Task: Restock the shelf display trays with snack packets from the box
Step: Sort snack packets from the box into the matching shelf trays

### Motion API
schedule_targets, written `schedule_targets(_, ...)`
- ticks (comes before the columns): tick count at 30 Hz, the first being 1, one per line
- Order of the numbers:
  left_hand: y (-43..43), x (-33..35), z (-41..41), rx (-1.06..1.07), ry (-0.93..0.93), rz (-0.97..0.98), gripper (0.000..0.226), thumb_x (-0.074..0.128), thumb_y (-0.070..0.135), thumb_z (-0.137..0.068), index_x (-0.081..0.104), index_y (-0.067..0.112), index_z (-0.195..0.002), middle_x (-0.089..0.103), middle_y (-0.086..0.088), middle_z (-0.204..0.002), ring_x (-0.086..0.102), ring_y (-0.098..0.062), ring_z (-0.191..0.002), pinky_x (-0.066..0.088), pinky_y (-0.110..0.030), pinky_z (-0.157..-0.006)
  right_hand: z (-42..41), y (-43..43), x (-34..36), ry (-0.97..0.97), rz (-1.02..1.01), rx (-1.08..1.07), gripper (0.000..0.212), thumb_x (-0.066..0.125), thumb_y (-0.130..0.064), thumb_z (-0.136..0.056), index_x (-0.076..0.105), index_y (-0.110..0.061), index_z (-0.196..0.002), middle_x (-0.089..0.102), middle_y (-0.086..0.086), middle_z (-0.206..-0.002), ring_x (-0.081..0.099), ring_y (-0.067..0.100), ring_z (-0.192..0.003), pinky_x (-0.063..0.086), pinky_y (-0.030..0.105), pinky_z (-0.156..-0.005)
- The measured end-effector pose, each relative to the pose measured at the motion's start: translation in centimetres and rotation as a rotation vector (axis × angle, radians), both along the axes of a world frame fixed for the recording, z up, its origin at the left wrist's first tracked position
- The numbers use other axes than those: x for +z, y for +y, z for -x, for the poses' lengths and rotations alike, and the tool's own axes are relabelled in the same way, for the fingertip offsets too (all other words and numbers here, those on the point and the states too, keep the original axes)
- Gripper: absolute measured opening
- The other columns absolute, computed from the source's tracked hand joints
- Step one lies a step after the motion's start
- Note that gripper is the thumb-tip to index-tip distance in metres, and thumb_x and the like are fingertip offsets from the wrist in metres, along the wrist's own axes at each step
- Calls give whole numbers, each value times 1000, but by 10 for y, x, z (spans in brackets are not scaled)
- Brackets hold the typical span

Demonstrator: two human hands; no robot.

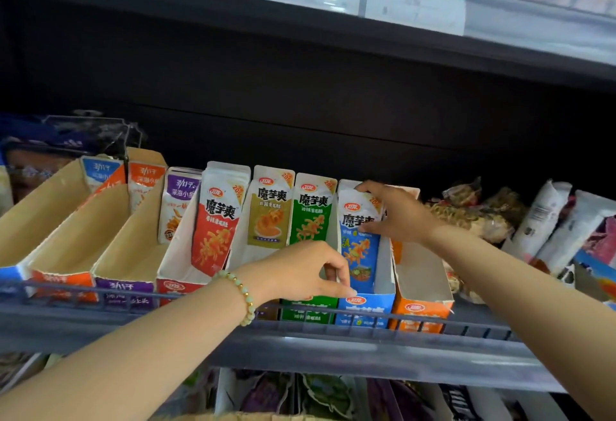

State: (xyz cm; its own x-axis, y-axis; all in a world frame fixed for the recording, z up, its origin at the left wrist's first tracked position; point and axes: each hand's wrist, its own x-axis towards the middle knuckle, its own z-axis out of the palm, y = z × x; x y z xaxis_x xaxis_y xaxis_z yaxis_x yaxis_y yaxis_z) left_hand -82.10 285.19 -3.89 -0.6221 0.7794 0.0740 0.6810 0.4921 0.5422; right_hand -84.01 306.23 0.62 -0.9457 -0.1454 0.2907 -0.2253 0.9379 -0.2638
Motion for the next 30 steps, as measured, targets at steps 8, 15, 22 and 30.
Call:
schedule_targets(8, -2, 2, -5, 15, 4, 8, 18, 64, 46, -85, 66, 28, -84, 57, 16, -78, 47, 14, -60, 32, -10, -52, -15, -12, 34, -168, -91, -5, 43, 78, -22, -78, 58, -20, -117, 57, -11, -107, 59, 9, -100, 50, 25, -80)
schedule_targets(15, 7, 4, -14, 314, 0, -292, 48, 44, 55, -91, 34, 18, -118, 61, -2, -106, 59, -9, -71, 54, -29, -62, -56, 16, 82, 97, 304, -38, 25, 83, -12, -72, 65, -18, -89, 68, -12, -81, 63, -10, -64, 48, 8, -58)
schedule_targets(22, 41, 22, -30, 318, -454, -932, 62, 57, 45, -89, 31, 22, -141, 55, 13, -128, 53, 1, -114, 40, 0, -72, -79, 10, 71, -42, 959, 94, 32, 71, 0, -76, 63, -15, -102, 74, 0, -94, 72, 10, -82, 58, 20, -67)
schedule_targets(30, 37, 27, -33, 251, -329, -1003, 17, 54, 27, -94, 55, 23, -111, 66, -2, -91, 63, -6, -58, 53, -20, -50, -82, 8, 58, -180, 1090, 98, 50, 74, -10, -66, 59, -15, -114, 73, 4, -102, 72, 14, -89, 59, 24, -68)
